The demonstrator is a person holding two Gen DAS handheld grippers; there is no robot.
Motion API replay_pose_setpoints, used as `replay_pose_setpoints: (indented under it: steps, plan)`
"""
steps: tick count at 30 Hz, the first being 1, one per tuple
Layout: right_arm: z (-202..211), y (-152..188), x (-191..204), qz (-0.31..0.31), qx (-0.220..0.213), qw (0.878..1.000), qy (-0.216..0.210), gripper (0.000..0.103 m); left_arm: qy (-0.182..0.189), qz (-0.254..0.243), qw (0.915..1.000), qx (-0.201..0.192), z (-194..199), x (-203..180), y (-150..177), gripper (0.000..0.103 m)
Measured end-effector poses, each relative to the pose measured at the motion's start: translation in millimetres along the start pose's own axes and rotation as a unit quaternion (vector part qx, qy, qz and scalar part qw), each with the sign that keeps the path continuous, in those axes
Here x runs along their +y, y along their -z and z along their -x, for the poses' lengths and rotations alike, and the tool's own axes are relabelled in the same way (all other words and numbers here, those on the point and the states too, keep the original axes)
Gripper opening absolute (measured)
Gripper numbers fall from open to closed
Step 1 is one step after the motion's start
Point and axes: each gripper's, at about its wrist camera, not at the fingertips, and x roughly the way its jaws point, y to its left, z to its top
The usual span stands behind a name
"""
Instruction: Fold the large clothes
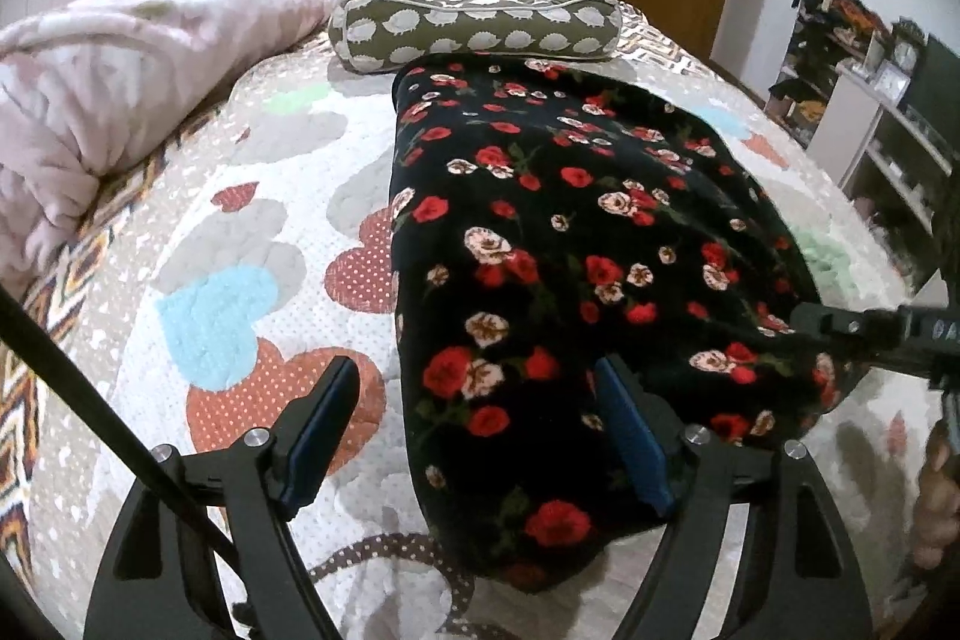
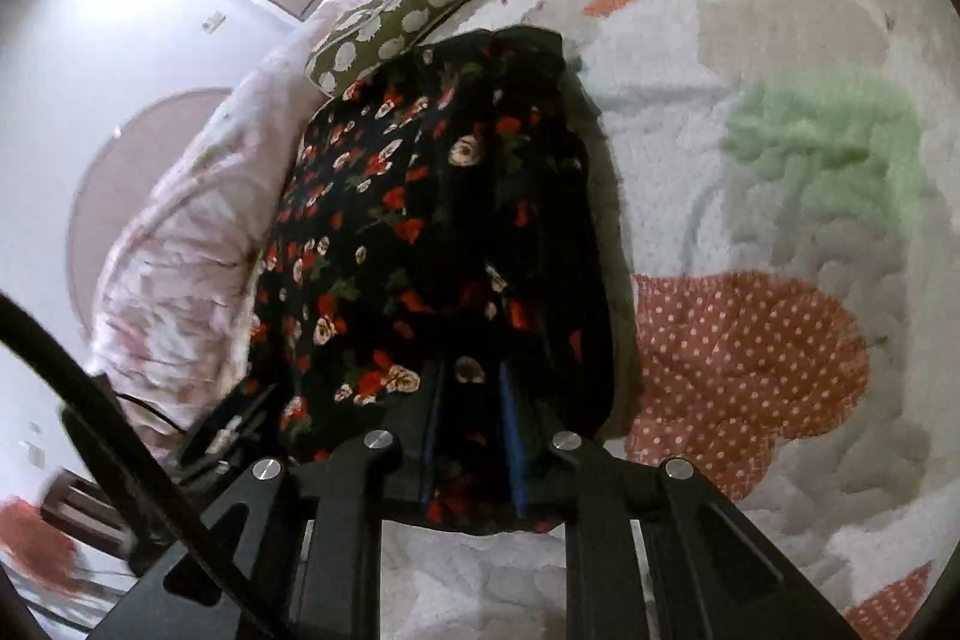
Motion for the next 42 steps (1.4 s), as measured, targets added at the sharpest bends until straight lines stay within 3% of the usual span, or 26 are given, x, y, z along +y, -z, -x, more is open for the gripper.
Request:
replay_pose_setpoints:
  steps: [3,7,8,10,19,21,25,28,31,34,38,40,42]
  plan:
    - [9,5,17,0.032,-0.021,0.999,0.036,0.017,0.012,0.011,0.9999,-0.005,15,7,3,0.08]
    - [31,15,34,0.067,-0.054,0.992,0.089,0.025,-0.002,0.004,0.9994,-0.035,47,10,16,0.079]
    - [38,21,42,0.081,-0.066,0.988,0.113,0.034,-0.006,0.003,0.9991,-0.041,53,10,19,0.079]
    - [52,30,48,0.097,-0.085,0.981,0.143,0.04,-0.013,0.006,0.9985,-0.053,68,13,27,0.079]
    - [85,79,70,0.146,-0.117,0.953,0.24,0.05,-0.042,0.029,0.993,-0.106,123,20,52,0.08]
    - [91,90,75,0.158,-0.125,0.945,0.258,0.056,-0.065,0.025,0.9891,-0.129,137,17,58,0.086]
    - [101,109,84,0.175,-0.146,0.932,0.284,0.061,-0.125,0.022,0.9692,-0.211,171,12,73,0.103]
    - [105,120,87,0.175,-0.152,0.928,0.292,0.062,-0.155,0.014,0.9566,-0.247,191,7,80,0.103]
    - [107,130,87,0.171,-0.157,0.927,0.294,0.063,-0.186,0.003,0.9486,-0.256,201,1,85,0.103]
    - [111,140,89,0.167,-0.176,0.922,0.301,0.067,-0.16,0.002,0.9523,-0.26,208,0,91,0.103]
    - [123,161,94,0.16,-0.255,0.893,0.336,0.093,-0.124,0.014,0.9667,-0.223,198,2,99,0.103]
    - [122,166,92,0.157,-0.26,0.896,0.323,0.097,-0.108,0.016,0.9767,-0.185,182,5,103,0.103]
    - [114,164,87,0.154,-0.232,0.906,0.318,0.097,-0.1,0.023,0.983,-0.153,167,6,108,0.103]
